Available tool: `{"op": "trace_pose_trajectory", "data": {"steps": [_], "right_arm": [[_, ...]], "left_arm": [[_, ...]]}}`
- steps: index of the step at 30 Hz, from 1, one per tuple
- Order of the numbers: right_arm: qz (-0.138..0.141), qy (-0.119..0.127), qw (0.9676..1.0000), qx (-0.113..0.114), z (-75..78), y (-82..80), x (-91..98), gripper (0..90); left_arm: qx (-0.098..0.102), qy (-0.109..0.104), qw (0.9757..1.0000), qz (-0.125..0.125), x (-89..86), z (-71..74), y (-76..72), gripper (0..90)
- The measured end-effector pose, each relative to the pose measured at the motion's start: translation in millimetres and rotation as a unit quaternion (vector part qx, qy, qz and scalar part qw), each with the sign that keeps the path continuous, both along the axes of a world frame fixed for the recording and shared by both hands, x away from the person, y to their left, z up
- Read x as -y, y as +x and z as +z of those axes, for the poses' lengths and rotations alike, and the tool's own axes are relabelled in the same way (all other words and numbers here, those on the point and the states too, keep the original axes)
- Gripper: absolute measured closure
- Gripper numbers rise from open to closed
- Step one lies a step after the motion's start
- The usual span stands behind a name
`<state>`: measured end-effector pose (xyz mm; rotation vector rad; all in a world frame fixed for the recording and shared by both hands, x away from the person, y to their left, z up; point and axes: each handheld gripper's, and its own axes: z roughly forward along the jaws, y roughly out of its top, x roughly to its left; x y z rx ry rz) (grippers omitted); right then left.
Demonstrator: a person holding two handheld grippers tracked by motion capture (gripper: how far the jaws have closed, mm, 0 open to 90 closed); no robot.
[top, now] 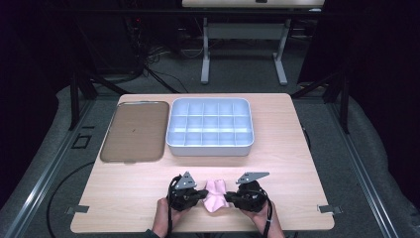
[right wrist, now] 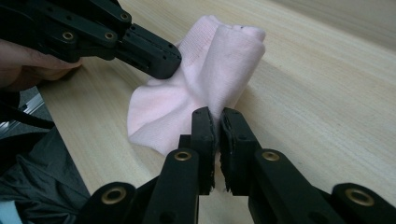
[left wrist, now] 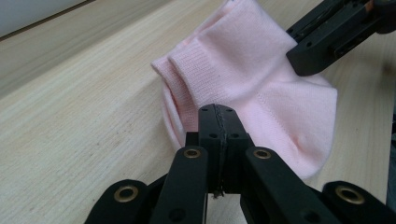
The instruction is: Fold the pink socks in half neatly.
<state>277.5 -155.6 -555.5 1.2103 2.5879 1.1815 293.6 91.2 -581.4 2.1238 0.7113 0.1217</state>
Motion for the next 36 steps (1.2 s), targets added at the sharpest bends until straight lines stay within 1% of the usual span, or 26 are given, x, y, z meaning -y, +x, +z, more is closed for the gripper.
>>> {"op": "trace_pose_trajectory", "data": {"steps": [3,4,8,9,10,14,16,17,18,19,22,23,24,26,36], "right_arm": [[0.001,-0.003,1.0000,0.002,3.3,-0.5,-0.2,84.1],[0.002,-0.008,1.0000,0.004,5.1,-0.3,-1.7,84.2],[0.002,-0.007,0.9999,0.009,9.1,-0.4,-3.7,84.4],[0.005,-0.010,0.9998,0.017,12.8,-1.1,-6.1,84.6],[0.008,-0.011,0.9997,0.018,14.0,-1.0,-7.9,84.7],[0.014,-0.014,0.9995,0.024,18.2,0.4,-14.9,84.7],[0.013,-0.011,0.9995,0.028,19.0,0.5,-17.1,84.8],[0.018,-0.011,0.9994,0.029,20.4,0.8,-18.7,84.8],[0.023,-0.012,0.9991,0.033,22.6,1.0,-24.3,84.8],[0.023,-0.012,0.9991,0.033,22.6,1.0,-24.3,84.8],[0.031,-0.011,0.9989,0.034,22.3,2.0,-32.0,84.8],[0.035,-0.014,0.9989,0.029,20.5,3.1,-36.2,84.7],[0.035,-0.014,0.9989,0.029,20.5,3.1,-36.2,84.7],[0.038,-0.026,0.9986,0.028,16.8,3.8,-39.9,84.7],[0.035,-0.028,0.9987,0.026,10.4,5.2,-40.5,84.8]], "left_arm": [[-0.002,-0.003,1.0000,-0.003,-0.2,-0.5,1.7,89.7],[-0.002,-0.007,1.0000,-0.001,0.0,-1.3,2.0,89.7],[-0.001,-0.009,1.0000,-0.002,-0.4,-1.8,2.2,89.7],[-0.004,-0.017,0.9998,-0.001,-1.0,-3.2,2.8,89.7],[-0.005,-0.021,0.9998,-0.001,-1.6,-3.8,3.2,89.7],[-0.004,-0.022,0.9998,0.001,-1.4,-4.2,3.1,89.7],[-0.002,-0.022,0.9997,0.002,-1.1,-4.4,2.9,89.7],[-0.004,-0.022,0.9997,0.001,-1.4,-4.4,3.2,89.7],[-0.004,-0.022,0.9997,0.001,-1.2,-4.3,3.2,89.7],[-0.003,-0.023,0.9997,0.002,-1.1,-4.4,3.1,89.7],[-0.003,-0.023,0.9997,0.001,-1.0,-4.5,3.4,89.8],[-0.001,-0.020,0.9998,0.002,-0.8,-4.3,3.2,89.7],[-0.001,-0.020,0.9998,0.002,-0.8,-4.3,3.2,89.7],[0.002,-0.018,0.9998,-0.002,-1.3,-4.1,3.7,89.6],[0.004,-0.019,0.9998,0.001,-2.0,-2.3,3.1,89.3]]}}
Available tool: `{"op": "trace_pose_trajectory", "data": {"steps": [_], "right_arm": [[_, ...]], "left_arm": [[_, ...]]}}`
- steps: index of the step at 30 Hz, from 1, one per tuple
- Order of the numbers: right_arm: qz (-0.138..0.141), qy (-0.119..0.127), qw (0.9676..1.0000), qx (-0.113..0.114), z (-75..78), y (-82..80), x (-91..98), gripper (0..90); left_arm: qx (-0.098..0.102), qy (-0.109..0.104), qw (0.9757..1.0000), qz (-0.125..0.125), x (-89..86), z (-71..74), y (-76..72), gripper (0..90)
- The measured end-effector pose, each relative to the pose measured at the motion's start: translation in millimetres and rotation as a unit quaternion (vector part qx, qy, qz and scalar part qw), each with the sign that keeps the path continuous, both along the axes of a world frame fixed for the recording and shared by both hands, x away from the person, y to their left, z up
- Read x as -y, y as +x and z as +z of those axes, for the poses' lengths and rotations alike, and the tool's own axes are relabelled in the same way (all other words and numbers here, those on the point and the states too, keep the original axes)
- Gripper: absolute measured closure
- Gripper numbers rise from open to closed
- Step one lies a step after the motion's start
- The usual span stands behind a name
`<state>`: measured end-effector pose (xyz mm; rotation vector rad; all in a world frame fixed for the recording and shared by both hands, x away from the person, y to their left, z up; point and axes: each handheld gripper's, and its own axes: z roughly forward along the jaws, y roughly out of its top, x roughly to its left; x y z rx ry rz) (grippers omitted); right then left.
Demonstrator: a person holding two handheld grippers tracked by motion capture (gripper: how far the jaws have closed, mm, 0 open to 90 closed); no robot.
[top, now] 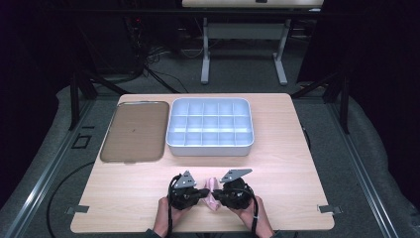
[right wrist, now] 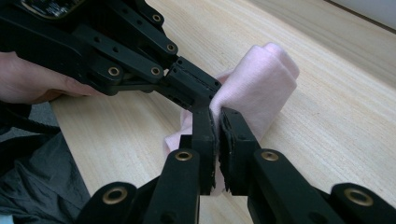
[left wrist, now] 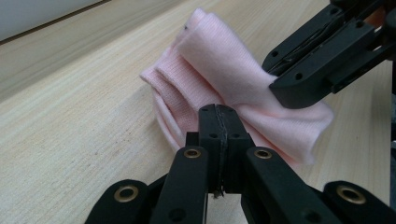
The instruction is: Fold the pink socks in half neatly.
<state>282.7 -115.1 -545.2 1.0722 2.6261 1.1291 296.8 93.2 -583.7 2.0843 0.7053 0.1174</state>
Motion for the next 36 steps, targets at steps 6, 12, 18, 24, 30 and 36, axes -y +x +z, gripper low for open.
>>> {"op": "trace_pose_trajectory", "data": {"steps": [6,12,18,24,30,36], "right_arm": [[0.000,-0.006,1.0000,-0.005,-3.6,2.5,-0.3,84.7],[-0.005,-0.015,0.9999,-0.002,-1.8,1.8,-3.2,84.9],[0.002,-0.021,0.9998,0.004,0.6,3.0,-12.0,84.7],[0.011,-0.021,0.9997,-0.005,-8.1,5.4,-19.3,84.8],[0.009,-0.020,0.9997,-0.005,-14.3,5.8,-23.4,85.1],[0.006,-0.038,0.9993,0.005,-14.2,4.1,-26.4,85.2]], "left_arm": [[0.006,-0.006,0.9998,0.016,-15.9,8.9,1.3,89.0],[0.002,0.011,0.9998,0.014,-9.5,1.9,2.7,89.3],[-0.002,0.019,0.9996,0.023,-7.1,0.7,2.5,89.5],[-0.010,0.007,0.9996,0.025,-8.7,-1.4,3.8,89.6],[-0.020,0.000,0.9994,0.028,-13.5,-1.9,5.8,89.5],[0.003,0.010,0.9985,0.053,-24.2,9.9,3.3,89.5]]}}
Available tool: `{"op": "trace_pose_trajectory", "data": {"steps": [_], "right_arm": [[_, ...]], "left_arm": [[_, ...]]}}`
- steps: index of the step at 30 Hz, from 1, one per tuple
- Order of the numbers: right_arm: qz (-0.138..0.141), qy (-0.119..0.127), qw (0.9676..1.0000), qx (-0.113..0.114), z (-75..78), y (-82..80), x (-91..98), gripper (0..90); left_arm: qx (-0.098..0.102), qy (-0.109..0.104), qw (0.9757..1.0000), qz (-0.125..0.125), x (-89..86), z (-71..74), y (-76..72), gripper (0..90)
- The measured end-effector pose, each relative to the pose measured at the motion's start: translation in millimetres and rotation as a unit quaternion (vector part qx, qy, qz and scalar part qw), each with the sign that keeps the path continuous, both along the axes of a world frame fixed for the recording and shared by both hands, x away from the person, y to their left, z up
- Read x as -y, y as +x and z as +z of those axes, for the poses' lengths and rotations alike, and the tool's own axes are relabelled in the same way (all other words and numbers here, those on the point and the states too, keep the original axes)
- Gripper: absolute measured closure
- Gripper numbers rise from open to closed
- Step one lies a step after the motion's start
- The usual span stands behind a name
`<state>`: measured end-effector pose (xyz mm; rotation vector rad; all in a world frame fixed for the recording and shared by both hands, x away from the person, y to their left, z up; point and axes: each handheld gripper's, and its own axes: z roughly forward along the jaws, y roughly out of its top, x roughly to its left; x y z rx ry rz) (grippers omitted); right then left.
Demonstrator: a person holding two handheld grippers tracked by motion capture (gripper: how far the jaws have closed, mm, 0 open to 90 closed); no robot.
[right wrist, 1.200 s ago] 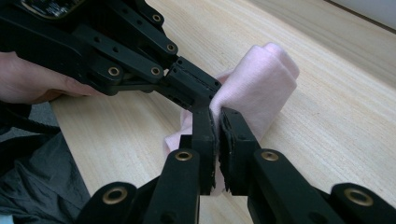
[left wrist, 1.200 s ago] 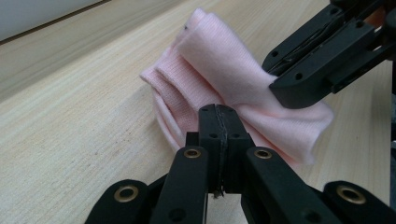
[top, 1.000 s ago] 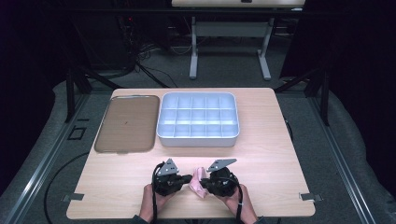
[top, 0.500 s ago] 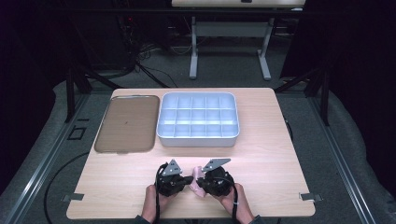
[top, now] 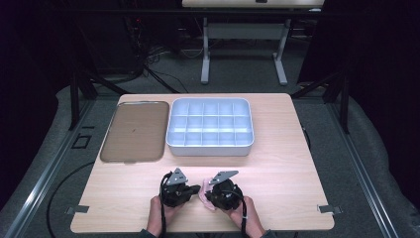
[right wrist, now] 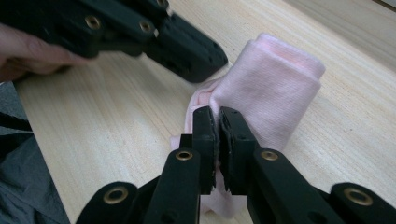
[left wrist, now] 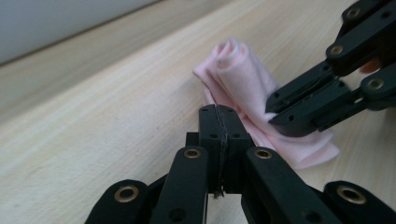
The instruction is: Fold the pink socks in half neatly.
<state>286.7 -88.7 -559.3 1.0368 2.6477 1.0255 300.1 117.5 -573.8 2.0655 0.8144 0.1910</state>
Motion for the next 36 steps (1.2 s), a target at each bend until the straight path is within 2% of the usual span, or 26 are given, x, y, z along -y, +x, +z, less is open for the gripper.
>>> {"op": "trace_pose_trajectory", "data": {"steps": [4,6,9,10,14,17,20,22,24,26,27,29,36], "right_arm": [[0.000,0.007,1.0000,-0.004,-0.7,0.1,0.6,85.2],[0.000,0.000,1.0000,0.000,-0.5,-0.3,0.1,85.2],[-0.002,0.002,1.0000,0.003,-1.2,-0.7,-0.5,85.2],[-0.001,0.003,1.0000,0.004,-1.5,-0.5,0.1,85.2],[0.000,0.008,1.0000,0.002,-1.9,-0.3,0.3,85.2],[-0.002,0.004,1.0000,0.007,-1.8,-1.8,-0.5,85.2],[-0.002,0.005,0.9999,0.009,-2.0,-2.6,-0.5,85.2],[-0.002,0.002,0.9999,0.015,-1.7,-5.0,-0.3,84.1],[-0.003,0.003,0.9999,0.013,-1.5,-5.3,0.2,82.9],[0.004,0.009,0.9999,0.010,-0.8,-6.8,2.4,73.8],[0.008,0.009,0.9999,0.012,-0.1,-8.3,2.9,72.6],[0.014,0.005,0.9995,0.028,4.4,-17.1,5.2,73.2],[0.016,0.004,0.9997,0.018,5.7,-23.4,12.8,78.9]], "left_arm": [[0.017,-0.013,0.9998,-0.006,-0.7,14.7,-2.1,89.4],[0.026,-0.028,0.9990,-0.022,3.5,26.8,-1.7,89.4],[0.034,-0.019,0.9987,-0.033,11.6,31.4,1.9,89.4],[0.033,-0.003,0.9986,-0.040,20.3,31.3,6.7,89.4],[0.032,0.007,0.9979,-0.055,31.7,29.1,14.3,89.4],[0.025,0.014,0.9981,-0.055,37.0,25.8,18.5,89.4],[0.019,0.041,0.9976,-0.053,40.8,17.9,22.5,89.6],[0.024,0.067,0.9960,-0.054,44.6,10.3,21.6,89.7],[0.027,0.067,0.9961,-0.051,44.9,9.4,20.6,89.8],[0.029,0.069,0.9959,-0.050,44.7,8.7,20.6,89.8],[0.029,0.068,0.9961,-0.048,44.9,8.0,20.6,89.8],[0.029,0.065,0.9963,-0.047,44.6,7.5,21.0,89.8],[0.023,0.049,0.9976,-0.042,41.6,5.2,21.2,89.8]]}}
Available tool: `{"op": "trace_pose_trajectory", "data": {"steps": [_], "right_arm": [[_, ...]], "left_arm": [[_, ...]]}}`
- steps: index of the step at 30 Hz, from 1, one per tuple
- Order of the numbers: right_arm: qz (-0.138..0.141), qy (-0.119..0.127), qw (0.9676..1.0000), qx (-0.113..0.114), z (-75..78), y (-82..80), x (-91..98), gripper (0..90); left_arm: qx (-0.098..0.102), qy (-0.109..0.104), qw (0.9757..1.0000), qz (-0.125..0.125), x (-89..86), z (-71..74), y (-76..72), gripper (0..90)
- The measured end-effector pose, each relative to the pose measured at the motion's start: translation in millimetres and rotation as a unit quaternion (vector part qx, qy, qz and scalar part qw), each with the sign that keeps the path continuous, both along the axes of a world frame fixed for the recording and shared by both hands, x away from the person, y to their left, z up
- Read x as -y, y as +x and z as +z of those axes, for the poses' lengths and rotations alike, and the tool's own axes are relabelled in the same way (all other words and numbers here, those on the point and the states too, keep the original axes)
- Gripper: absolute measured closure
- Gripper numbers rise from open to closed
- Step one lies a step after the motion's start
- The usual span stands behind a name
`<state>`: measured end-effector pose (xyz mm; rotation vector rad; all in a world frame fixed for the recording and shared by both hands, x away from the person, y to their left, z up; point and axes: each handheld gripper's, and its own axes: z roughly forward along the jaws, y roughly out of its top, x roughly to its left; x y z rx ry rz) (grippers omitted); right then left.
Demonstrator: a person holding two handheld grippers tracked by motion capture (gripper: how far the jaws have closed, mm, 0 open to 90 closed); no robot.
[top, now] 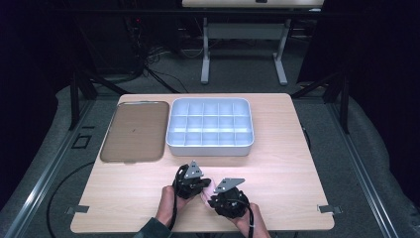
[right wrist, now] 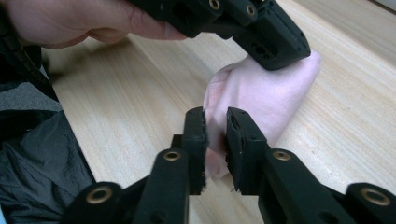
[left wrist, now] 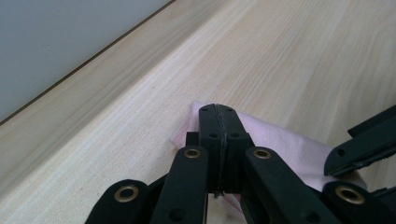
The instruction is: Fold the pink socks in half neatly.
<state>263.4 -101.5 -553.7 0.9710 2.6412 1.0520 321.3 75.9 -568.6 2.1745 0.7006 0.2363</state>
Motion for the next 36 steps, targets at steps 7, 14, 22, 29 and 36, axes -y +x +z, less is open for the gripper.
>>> {"op": "trace_pose_trajectory", "data": {"steps": [7,14,22,29,36], "right_arm": [[-0.001,-0.030,0.9995,0.005,-8.3,0.7,-10.0,83.7],[-0.008,-0.018,0.9997,-0.011,-10.2,1.9,-8.7,84.9],[-0.004,-0.007,0.9998,-0.019,-11.0,4.5,-5.9,84.5],[0.017,0.020,0.9976,-0.065,-2.5,11.9,8.4,71.7],[-0.043,0.043,0.9954,-0.074,15.8,33.4,20.4,58.4]], "left_arm": [[0.008,0.002,1.0000,0.002,-0.6,-0.3,-2.7,89.7],[0.021,0.009,0.9997,0.003,0.9,8.7,-8.1,89.5],[0.006,0.009,0.9999,0.003,3.9,3.3,-5.0,89.6],[-0.018,-0.030,0.9994,0.007,-6.1,-4.7,-1.8,89.8],[-0.017,-0.039,0.9990,0.011,-7.7,-6.7,-2.8,89.8]]}}
